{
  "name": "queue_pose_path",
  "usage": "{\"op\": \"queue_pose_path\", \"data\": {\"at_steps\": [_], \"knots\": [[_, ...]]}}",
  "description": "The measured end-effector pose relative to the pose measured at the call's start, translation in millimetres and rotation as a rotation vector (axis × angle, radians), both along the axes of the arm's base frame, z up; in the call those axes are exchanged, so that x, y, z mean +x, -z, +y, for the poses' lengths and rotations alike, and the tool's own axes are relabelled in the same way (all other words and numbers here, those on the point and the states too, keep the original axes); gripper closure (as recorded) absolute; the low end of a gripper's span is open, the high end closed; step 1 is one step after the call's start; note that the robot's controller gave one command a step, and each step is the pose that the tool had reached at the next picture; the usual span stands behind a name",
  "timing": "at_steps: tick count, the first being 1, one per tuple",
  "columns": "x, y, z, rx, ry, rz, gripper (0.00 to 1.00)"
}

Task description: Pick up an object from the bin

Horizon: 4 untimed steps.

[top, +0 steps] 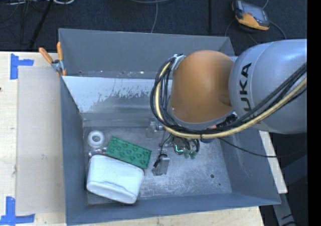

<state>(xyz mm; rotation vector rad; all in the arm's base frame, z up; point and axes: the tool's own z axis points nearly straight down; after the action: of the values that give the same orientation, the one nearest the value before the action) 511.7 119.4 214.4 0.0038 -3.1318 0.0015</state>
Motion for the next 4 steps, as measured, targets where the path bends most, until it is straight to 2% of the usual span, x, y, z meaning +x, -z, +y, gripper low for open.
{"op": "queue_pose_path", "data": {"at_steps": [1,2,3,4], "knots": [[58.7,147,44,0.001,0.052,-0.009,0.00],[44.2,114,42,0.000,0.137,-0.009,0.00],[39.4,115,37,-0.001,0.220,-0.007,0.00],[45.1,144,34,-0.001,0.382,-0.011,0.00]]}}
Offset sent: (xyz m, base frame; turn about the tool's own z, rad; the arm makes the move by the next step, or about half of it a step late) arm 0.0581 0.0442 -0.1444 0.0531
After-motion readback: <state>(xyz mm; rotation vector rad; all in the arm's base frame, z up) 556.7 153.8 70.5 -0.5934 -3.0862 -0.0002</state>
